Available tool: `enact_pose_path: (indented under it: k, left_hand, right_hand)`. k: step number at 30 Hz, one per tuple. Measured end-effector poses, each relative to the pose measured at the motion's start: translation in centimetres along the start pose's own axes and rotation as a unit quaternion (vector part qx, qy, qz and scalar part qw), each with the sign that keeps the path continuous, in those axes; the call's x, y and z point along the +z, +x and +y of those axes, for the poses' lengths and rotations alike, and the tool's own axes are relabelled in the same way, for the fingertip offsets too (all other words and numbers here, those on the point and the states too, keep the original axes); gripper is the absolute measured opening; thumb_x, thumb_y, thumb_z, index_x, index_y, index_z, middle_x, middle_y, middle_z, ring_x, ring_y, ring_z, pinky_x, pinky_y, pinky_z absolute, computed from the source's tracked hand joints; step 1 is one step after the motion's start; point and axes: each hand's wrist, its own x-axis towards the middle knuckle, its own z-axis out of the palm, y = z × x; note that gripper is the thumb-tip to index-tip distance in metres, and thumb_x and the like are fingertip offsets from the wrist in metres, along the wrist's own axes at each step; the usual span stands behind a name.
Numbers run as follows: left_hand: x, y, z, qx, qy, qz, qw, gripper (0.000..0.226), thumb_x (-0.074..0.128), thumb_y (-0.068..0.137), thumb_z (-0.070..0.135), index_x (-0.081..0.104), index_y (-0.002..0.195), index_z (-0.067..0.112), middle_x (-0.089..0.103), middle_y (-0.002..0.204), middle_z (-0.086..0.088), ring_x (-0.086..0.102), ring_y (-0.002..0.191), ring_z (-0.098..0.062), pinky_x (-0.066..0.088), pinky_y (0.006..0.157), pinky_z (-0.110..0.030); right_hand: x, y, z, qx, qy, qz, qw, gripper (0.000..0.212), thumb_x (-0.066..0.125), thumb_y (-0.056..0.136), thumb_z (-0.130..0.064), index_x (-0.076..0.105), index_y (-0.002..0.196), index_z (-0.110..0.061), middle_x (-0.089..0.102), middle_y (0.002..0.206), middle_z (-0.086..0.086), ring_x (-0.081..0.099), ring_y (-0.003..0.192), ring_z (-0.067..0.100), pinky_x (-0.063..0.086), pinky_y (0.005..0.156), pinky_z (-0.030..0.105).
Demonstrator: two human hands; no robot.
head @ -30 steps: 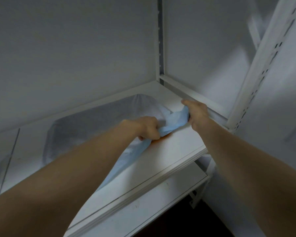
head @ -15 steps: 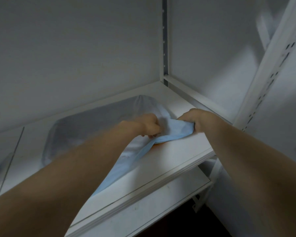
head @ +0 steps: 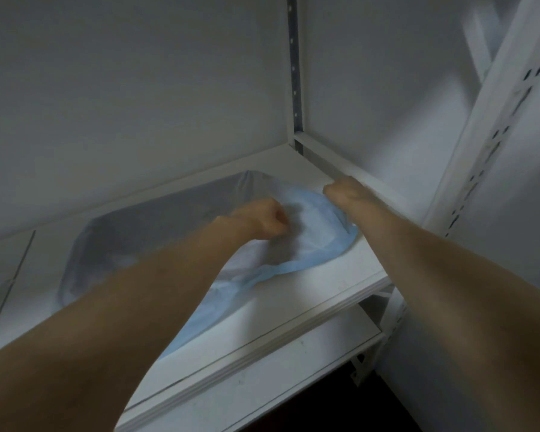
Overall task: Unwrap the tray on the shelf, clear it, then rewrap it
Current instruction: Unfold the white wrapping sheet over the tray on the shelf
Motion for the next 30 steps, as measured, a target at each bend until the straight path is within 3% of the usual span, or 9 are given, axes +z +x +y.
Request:
enact_pose_path:
  k: [6, 10, 14, 18, 20, 23, 26, 28, 30]
  left_hand:
    - [-0.3, 0.5, -0.8, -0.004, -0.007, 0.022, 1.0, 0.026, 0.059, 0.084, 0.018, 0.071, 0.106, 0.012, 0.069, 0.113, -0.005, 0.062, 0.107, -0.022, 0.049, 0.095, -0.033]
    - [-0.9, 1.0, -2.0, -0.026, -0.008, 0.048, 0.998, 0.024, 0.058, 0.085, 0.017, 0.073, 0.101, 0.008, 0.071, 0.108, -0.009, 0.064, 0.104, -0.023, 0.051, 0.094, -0.035]
    - [-1.6, 1.1, -3.2, -0.04, 0.005, 0.056, 0.998, 0.025, 0.058, 0.085, 0.019, 0.073, 0.1, 0.006, 0.071, 0.108, -0.011, 0.064, 0.105, -0.025, 0.05, 0.094, -0.035]
    - [-1.9, 1.1, -3.9, -0.052, 0.009, 0.059, 0.997, 0.025, 0.058, 0.086, 0.02, 0.073, 0.102, 0.007, 0.07, 0.111, -0.009, 0.063, 0.106, -0.023, 0.05, 0.095, -0.035]
    - [-2.0, 1.0, -3.9, -0.049, 0.008, 0.064, 0.997, 0.025, 0.058, 0.086, 0.019, 0.073, 0.102, 0.007, 0.071, 0.11, -0.01, 0.064, 0.106, -0.024, 0.05, 0.094, -0.035]
    - [-2.0, 1.1, -3.9, -0.054, 0.003, 0.068, 0.996, 0.024, 0.058, 0.084, 0.019, 0.074, 0.098, 0.009, 0.072, 0.106, -0.008, 0.065, 0.101, -0.023, 0.052, 0.092, -0.035]
    - [-1.9, 1.6, -3.5, -0.044, 0.016, 0.056, 0.997, 0.011, 0.057, 0.083, 0.018, 0.067, 0.083, 0.021, 0.069, 0.095, -0.004, 0.065, 0.095, -0.021, 0.054, 0.088, -0.032]
    - [-1.7, 1.9, -3.0, -0.033, 0.023, 0.047, 0.998, 0.007, 0.056, 0.083, 0.017, 0.058, 0.08, 0.023, 0.059, 0.087, -0.001, 0.058, 0.085, -0.018, 0.047, 0.079, -0.027]
    - [-1.4, 2.3, -2.6, -0.015, 0.027, 0.04, 0.999, 0.007, 0.056, 0.084, 0.016, 0.052, 0.081, 0.021, 0.05, 0.087, 0.0, 0.047, 0.082, -0.015, 0.037, 0.074, -0.025]
  right_hand:
    - [2.4, 1.6, -2.0, -0.063, -0.08, -0.006, 0.995, 0.044, 0.049, 0.094, -0.032, 0.059, 0.121, 0.003, 0.058, 0.127, 0.022, 0.055, 0.118, 0.035, 0.044, 0.096, 0.034]
    - [4.2, 2.2, -3.2, -0.083, -0.099, -0.051, 0.99, 0.034, 0.064, 0.084, -0.04, 0.062, 0.089, -0.007, 0.061, 0.103, 0.012, 0.06, 0.111, 0.033, 0.045, 0.08, 0.03]
    - [5.8, 2.3, -4.0, -0.071, -0.138, -0.086, 0.984, 0.051, 0.071, 0.081, -0.035, 0.059, 0.114, 0.003, 0.061, 0.12, 0.019, 0.06, 0.111, 0.033, 0.045, 0.078, 0.032]
    - [5.4, 2.4, -4.2, -0.042, -0.123, -0.117, 0.985, 0.069, 0.076, 0.078, -0.03, 0.047, 0.129, 0.006, 0.055, 0.128, 0.018, 0.054, 0.118, 0.031, 0.045, 0.094, 0.033]
    - [4.4, 2.4, -3.6, -0.01, -0.094, -0.185, 0.978, 0.067, 0.08, 0.074, -0.028, 0.052, 0.125, 0.007, 0.06, 0.1, 0.016, 0.058, 0.098, 0.025, 0.048, 0.085, 0.033]
    - [3.0, 1.6, -2.7, 0.089, -0.075, -0.32, 0.94, 0.036, 0.077, 0.077, -0.03, 0.066, 0.094, -0.002, 0.061, 0.066, 0.006, 0.06, 0.063, 0.016, 0.056, 0.066, 0.026]
    - [2.4, 1.7, -1.7, 0.11, -0.029, -0.282, 0.953, 0.041, 0.058, 0.09, -0.046, 0.058, 0.08, -0.006, 0.057, 0.071, 0.009, 0.056, 0.063, 0.018, 0.052, 0.047, 0.023]
    - [2.8, 2.1, -1.1, 0.107, 0.017, -0.251, 0.962, 0.031, 0.05, 0.098, -0.03, 0.057, 0.087, -0.002, 0.057, 0.068, 0.01, 0.056, 0.052, 0.016, 0.05, 0.037, 0.02]
    - [3.4, 2.2, -0.9, 0.098, 0.046, -0.234, 0.966, 0.019, 0.053, 0.095, -0.007, 0.055, 0.077, -0.002, 0.053, 0.044, 0.006, 0.046, 0.03, 0.009, 0.043, 0.031, 0.015]
